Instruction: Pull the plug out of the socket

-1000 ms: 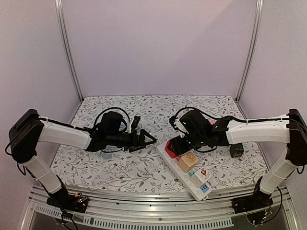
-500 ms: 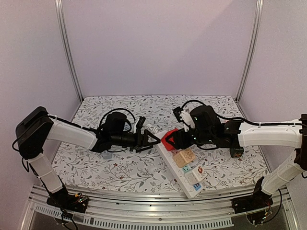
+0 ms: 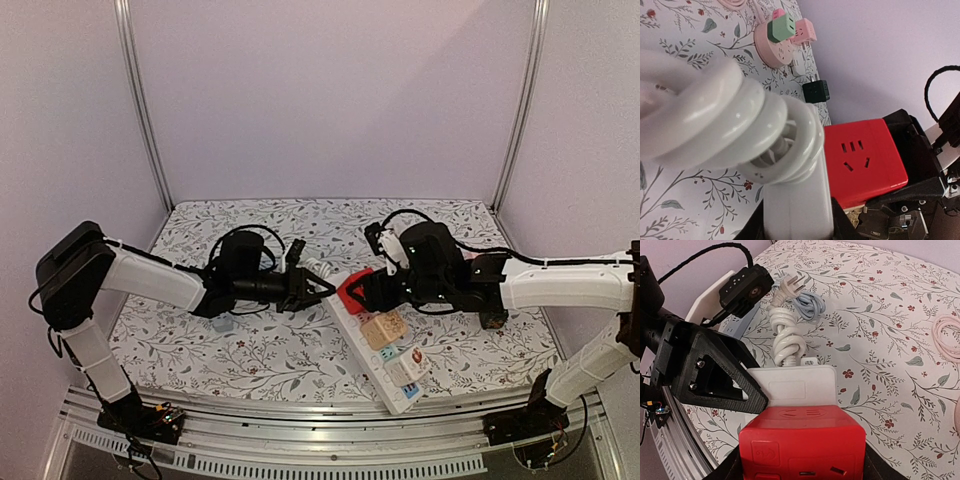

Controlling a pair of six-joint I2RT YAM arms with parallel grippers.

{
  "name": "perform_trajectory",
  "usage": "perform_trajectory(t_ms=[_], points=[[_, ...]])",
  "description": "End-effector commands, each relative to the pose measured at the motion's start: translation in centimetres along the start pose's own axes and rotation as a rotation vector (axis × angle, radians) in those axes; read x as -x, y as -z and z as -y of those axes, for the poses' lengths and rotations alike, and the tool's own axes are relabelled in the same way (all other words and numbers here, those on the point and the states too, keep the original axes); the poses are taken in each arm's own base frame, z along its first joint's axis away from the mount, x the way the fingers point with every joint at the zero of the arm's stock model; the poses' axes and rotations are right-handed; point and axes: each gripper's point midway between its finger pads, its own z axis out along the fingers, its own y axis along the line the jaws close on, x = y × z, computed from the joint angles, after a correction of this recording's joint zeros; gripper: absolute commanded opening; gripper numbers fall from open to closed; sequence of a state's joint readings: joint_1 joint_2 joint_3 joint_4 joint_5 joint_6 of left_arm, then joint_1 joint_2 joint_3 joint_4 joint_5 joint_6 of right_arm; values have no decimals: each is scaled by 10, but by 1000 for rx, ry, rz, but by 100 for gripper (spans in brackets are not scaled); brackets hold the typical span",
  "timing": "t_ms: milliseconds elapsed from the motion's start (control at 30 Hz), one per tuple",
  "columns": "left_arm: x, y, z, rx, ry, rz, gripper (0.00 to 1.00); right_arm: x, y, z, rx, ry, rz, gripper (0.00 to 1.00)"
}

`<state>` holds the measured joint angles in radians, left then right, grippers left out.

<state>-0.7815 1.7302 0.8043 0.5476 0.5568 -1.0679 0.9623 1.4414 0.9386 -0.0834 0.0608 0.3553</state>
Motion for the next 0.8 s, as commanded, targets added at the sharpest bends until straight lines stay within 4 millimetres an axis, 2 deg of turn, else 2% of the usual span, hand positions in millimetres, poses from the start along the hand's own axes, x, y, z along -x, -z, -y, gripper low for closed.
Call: perform_trajectory(t_ms=[0,133,500,767], points=[[-5,-5,-3,11,-50,-9,0,44,17,-6,12,-72,184,0],[-5,-4,-3,17,-53,-7,0,44,18,-3,2,-99,194,0],[-3,3,-10,80,-82,2,0,58,35,3,-8,-171,280,0],[-1,9,-19,127,-77,14,0,73,60,10,-36,-188,364,0]])
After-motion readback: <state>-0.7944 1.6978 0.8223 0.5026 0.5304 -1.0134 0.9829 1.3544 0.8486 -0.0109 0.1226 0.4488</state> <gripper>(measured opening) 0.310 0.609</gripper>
